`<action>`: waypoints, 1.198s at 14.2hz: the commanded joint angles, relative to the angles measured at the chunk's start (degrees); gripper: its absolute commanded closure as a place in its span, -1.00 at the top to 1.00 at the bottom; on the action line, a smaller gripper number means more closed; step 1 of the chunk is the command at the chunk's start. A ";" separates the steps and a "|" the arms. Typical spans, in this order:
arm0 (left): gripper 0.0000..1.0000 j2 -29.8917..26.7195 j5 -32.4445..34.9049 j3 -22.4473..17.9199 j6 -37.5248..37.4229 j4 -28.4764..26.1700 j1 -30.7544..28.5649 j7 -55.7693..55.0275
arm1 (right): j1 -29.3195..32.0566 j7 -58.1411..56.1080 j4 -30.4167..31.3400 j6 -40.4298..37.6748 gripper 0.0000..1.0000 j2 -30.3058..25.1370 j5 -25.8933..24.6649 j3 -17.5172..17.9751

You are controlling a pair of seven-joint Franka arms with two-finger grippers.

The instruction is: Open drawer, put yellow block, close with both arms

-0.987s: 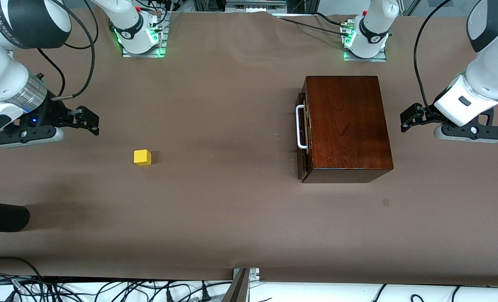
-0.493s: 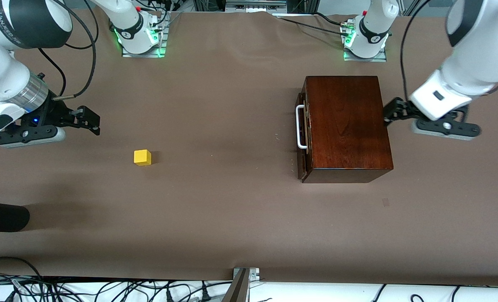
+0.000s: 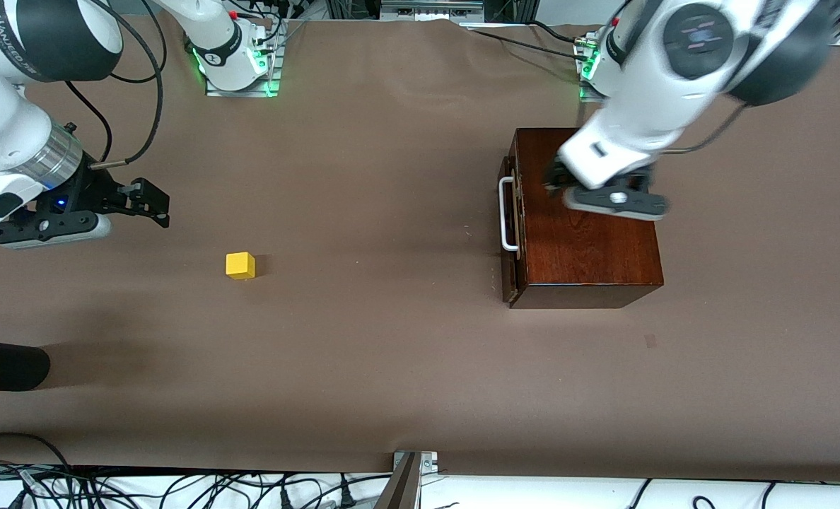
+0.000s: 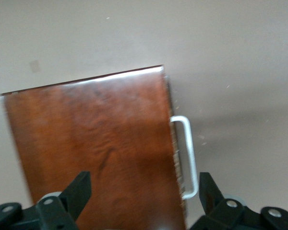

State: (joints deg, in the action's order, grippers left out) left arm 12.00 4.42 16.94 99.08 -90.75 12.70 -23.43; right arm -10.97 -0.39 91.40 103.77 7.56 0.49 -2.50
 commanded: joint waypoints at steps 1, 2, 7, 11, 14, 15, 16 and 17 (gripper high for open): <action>1.00 5.83 4.01 0.02 2.51 3.65 4.25 -8.44 | -0.10 -0.58 -1.22 -0.94 1.00 0.26 0.31 -0.22; 1.00 7.41 5.41 0.02 3.92 3.56 5.83 -10.91 | -0.19 -0.23 -1.31 -0.77 1.00 0.26 0.04 -0.22; 1.00 13.83 10.34 -0.16 4.55 2.16 10.24 -19.53 | -0.01 -0.66 -1.31 -0.33 1.00 2.01 0.66 -0.31; 1.00 14.01 10.70 -0.16 4.63 -1.61 11.56 -21.30 | 0.16 -0.58 -1.31 0.11 1.00 4.30 0.83 -0.40; 1.00 14.01 10.79 0.02 7.52 -5.04 12.70 -24.37 | -0.01 -0.58 -1.31 0.38 1.00 7.36 0.57 -0.31; 1.00 14.10 10.79 0.02 8.23 -5.49 13.40 -25.51 | -0.01 -0.66 -1.31 0.38 1.00 7.99 0.66 -0.31; 1.00 14.45 10.87 0.02 8.32 -5.58 13.58 -25.87 | -0.10 -0.67 -1.31 0.64 1.00 8.08 0.22 -0.31; 1.00 14.80 11.92 0.02 8.32 -5.58 13.58 -25.87 | -0.01 -0.67 -1.31 0.81 1.00 8.95 0.13 -0.31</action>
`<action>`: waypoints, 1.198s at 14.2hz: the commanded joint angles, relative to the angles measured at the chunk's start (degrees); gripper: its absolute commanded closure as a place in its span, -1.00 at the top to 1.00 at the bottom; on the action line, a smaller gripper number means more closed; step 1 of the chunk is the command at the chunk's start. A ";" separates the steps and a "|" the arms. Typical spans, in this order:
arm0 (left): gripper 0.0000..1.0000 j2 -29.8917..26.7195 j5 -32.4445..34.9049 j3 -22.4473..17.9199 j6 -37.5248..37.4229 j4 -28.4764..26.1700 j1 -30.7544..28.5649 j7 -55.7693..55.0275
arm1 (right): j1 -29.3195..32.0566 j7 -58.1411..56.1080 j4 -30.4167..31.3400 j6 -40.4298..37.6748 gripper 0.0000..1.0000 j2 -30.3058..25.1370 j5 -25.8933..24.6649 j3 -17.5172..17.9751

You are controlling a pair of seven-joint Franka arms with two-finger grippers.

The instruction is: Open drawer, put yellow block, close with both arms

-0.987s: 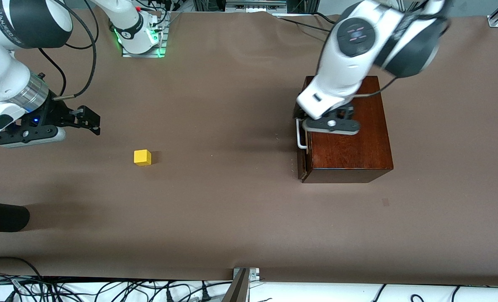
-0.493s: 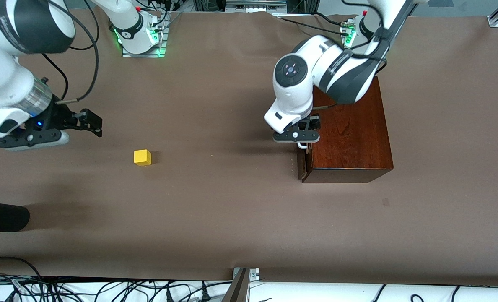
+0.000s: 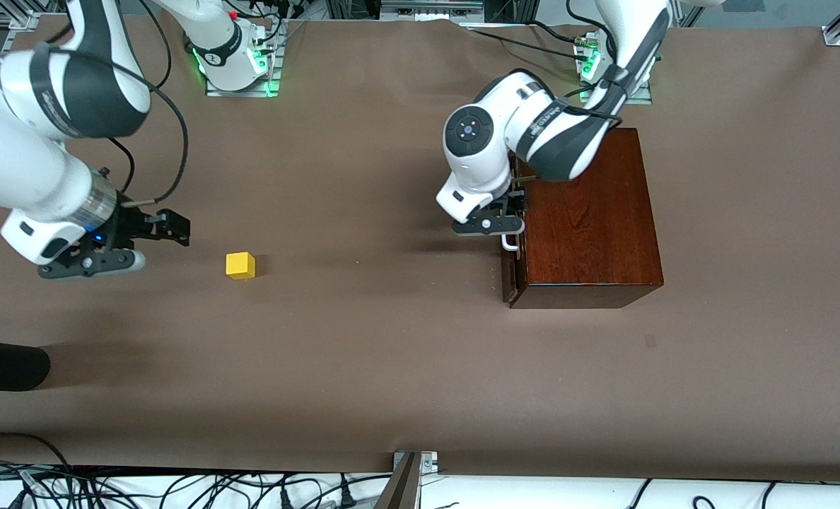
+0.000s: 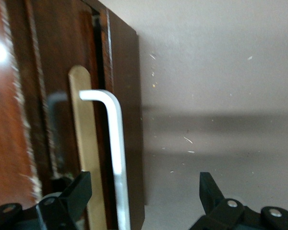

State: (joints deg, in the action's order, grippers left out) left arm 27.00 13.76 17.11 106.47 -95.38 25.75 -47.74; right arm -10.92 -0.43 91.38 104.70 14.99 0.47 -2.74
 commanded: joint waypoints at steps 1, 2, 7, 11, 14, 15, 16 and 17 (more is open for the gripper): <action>1.00 -0.02 3.89 -0.15 0.93 -1.12 0.53 -1.74 | 0.20 -0.63 -1.29 -0.02 1.00 2.32 0.32 -0.07; 1.00 0.16 4.00 -0.15 1.02 -1.73 0.53 -1.74 | 0.29 -0.63 -1.29 -0.02 1.00 3.02 0.58 -0.16; 1.00 1.30 4.17 -0.15 5.67 -4.11 0.62 -2.62 | 0.03 -0.63 3.61 5.93 1.00 6.19 1.20 0.02; 1.00 2.18 4.17 -0.15 7.08 -4.11 1.23 -3.41 | -0.06 -0.63 14.50 19.28 1.00 6.71 2.61 0.11; 1.00 3.14 4.26 -0.15 7.35 -4.02 1.50 -4.38 | -0.06 -0.54 19.62 28.36 1.00 9.52 2.69 1.68; 1.00 3.41 5.39 -0.15 7.79 -4.02 1.50 -4.47 | -0.15 -0.54 19.63 28.98 1.00 10.57 2.61 2.12; 1.00 3.59 6.62 -0.15 7.96 -4.02 1.50 -4.64 | -0.15 -0.54 19.71 29.60 1.00 11.37 2.61 2.48; 1.00 3.67 6.72 -0.15 7.97 -3.85 1.58 -5.08 | -0.15 -0.54 19.80 30.47 1.00 11.90 2.69 3.00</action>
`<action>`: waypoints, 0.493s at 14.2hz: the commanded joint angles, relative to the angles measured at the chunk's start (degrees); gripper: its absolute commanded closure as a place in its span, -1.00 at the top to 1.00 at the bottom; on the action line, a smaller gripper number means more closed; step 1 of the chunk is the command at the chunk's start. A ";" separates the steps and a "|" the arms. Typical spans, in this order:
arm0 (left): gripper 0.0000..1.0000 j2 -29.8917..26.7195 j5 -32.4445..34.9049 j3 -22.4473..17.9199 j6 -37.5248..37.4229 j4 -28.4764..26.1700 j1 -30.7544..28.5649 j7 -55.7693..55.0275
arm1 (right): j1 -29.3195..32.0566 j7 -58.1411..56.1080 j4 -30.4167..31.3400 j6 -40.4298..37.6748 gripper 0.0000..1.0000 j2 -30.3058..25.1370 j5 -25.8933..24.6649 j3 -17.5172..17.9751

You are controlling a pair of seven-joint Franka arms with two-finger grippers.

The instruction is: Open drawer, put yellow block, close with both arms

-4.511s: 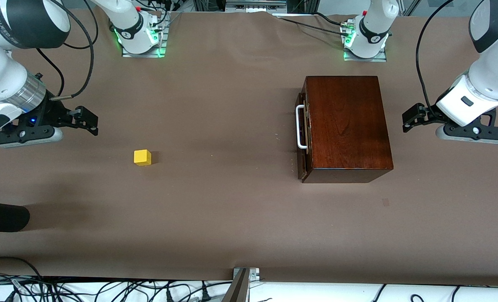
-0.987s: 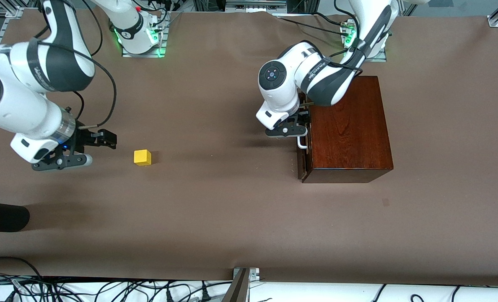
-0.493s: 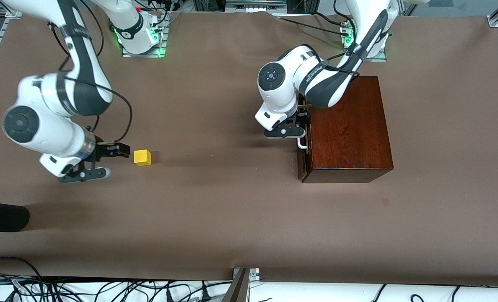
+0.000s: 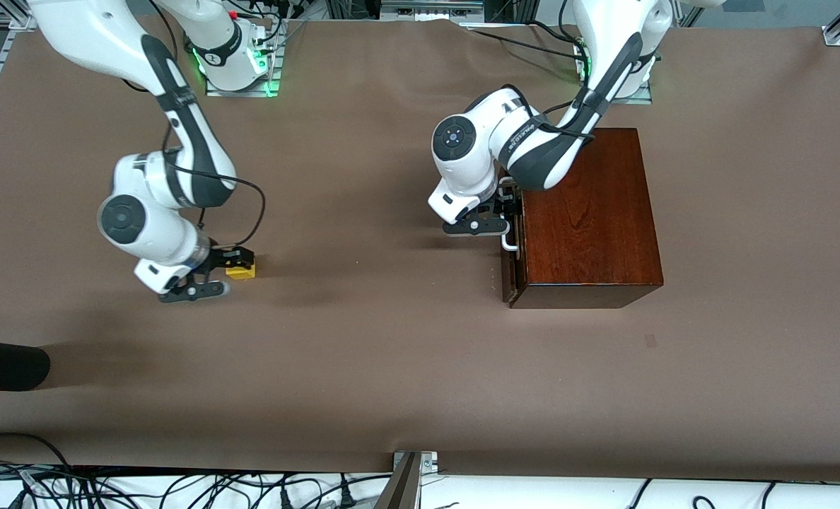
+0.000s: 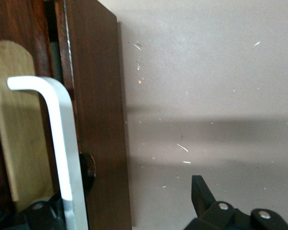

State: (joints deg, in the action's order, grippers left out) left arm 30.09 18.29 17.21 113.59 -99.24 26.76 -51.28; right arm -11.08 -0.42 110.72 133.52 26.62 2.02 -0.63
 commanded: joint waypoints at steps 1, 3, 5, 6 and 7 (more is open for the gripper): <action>1.00 0.67 2.19 -0.25 0.93 0.36 0.67 -2.16 | 0.00 -0.54 1.16 2.52 1.00 0.36 1.14 1.07; 1.00 0.76 2.10 -0.25 1.28 0.89 2.33 -2.34 | 0.00 -0.63 2.57 4.19 1.00 0.45 1.05 1.16; 1.00 2.25 1.93 -0.25 1.89 2.81 3.30 -2.51 | 0.00 -1.24 2.57 4.55 1.00 0.89 0.88 1.07; 1.00 2.95 1.49 -0.25 1.98 3.87 3.91 -2.60 | 0.00 -2.38 2.49 4.38 1.00 0.89 0.79 1.07; 1.00 3.39 1.31 -0.25 2.07 5.62 4.09 -3.21 | 0.09 -3.87 2.40 4.29 1.00 0.89 0.79 0.81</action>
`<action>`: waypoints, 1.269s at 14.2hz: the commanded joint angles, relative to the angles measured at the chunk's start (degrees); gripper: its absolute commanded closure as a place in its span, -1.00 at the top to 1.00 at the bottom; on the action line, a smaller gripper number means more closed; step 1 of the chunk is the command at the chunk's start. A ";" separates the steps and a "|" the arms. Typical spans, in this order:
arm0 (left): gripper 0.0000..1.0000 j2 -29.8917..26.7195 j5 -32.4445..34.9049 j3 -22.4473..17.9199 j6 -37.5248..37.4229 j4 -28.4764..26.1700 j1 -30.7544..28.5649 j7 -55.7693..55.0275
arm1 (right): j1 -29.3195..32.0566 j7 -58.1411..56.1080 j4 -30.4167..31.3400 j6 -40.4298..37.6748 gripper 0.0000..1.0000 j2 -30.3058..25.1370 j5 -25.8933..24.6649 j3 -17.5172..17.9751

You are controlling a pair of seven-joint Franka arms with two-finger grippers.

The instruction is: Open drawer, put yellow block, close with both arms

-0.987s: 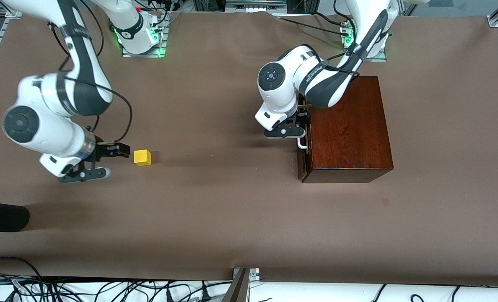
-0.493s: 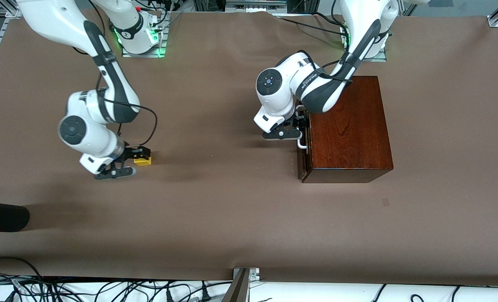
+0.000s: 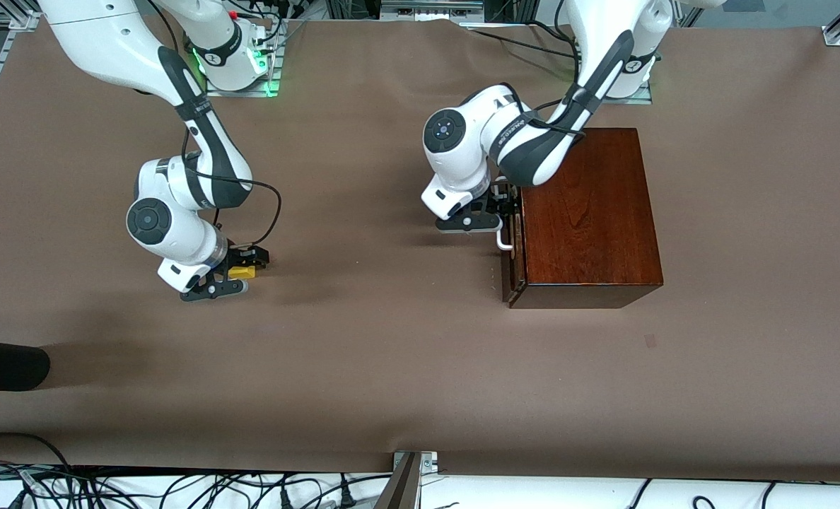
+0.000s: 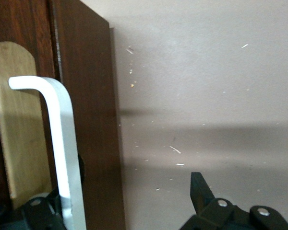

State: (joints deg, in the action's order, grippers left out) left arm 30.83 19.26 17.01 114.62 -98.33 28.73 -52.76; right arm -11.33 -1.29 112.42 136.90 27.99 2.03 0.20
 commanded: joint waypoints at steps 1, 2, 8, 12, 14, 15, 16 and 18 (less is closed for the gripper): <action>1.00 3.44 0.25 -0.05 1.05 6.20 2.73 -1.82 | 0.60 -4.41 0.70 0.83 1.00 -0.56 0.79 -0.20; 1.00 4.06 0.25 -0.05 1.05 7.87 3.26 -1.82 | 0.87 -5.12 0.79 0.82 1.00 -0.48 0.79 -0.29; 1.00 8.64 0.16 -0.05 1.05 14.30 6.96 -5.51 | 1.40 -4.78 1.31 0.74 0.97 0.49 0.88 -0.29; 1.00 8.38 0.07 -0.05 0.96 16.15 6.96 -5.51 | 1.57 -4.33 2.19 0.82 0.28 1.10 0.96 -0.29; 1.00 7.76 -0.89 -0.05 0.87 17.28 6.78 -5.34 | 2.10 -4.33 2.11 0.74 -0.26 1.46 1.05 -0.29; 1.00 7.15 -1.94 -0.05 0.09 18.42 6.61 -4.90 | 2.53 -4.42 1.58 0.74 -0.56 1.28 1.14 -0.38; 1.00 5.84 -2.03 -0.05 -1.92 18.35 6.26 -4.55 | 3.58 -5.12 0.71 0.48 -0.85 0.76 1.14 -0.38; 1.00 2.59 -2.04 -0.31 -7.63 18.70 5.82 -4.02 | 3.86 -5.21 -1.92 -2.67 -1.00 -0.47 1.05 -0.38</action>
State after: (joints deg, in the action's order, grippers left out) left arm 36.74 18.57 16.83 112.14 -80.63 34.83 -57.76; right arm -8.66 -5.12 112.75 137.10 29.29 2.06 -0.69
